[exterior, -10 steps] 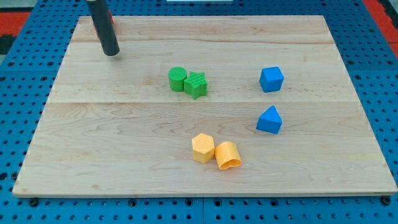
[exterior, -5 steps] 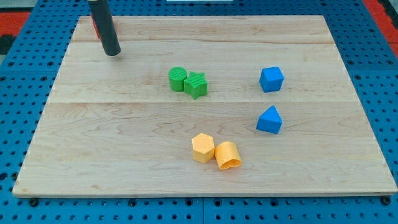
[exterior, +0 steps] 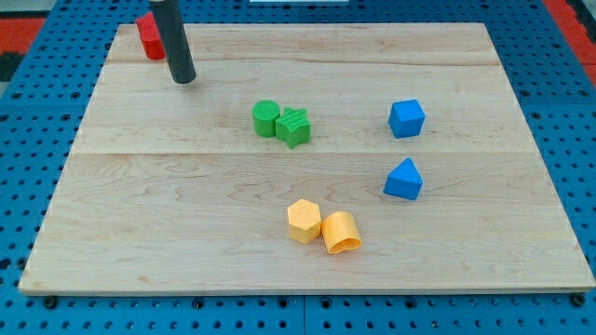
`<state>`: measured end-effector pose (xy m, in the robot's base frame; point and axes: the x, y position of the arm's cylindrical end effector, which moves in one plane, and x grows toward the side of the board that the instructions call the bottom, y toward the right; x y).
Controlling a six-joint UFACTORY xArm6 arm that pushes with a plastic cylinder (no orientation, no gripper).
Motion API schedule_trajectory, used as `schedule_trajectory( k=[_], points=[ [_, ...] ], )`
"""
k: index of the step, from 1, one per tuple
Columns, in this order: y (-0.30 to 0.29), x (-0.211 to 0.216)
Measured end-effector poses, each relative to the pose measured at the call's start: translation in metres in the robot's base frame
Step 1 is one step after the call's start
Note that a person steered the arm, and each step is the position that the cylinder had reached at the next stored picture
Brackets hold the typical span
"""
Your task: Place the blue cube towards the center left side of the board
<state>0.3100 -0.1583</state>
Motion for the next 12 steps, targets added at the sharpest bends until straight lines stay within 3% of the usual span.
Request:
schedule_trajectory(
  k=[2, 4, 10, 12],
  points=[
    [0.005, 0.019],
    [0.103, 0.021],
    [0.15, 0.019],
    [0.344, 0.04]
  ],
)
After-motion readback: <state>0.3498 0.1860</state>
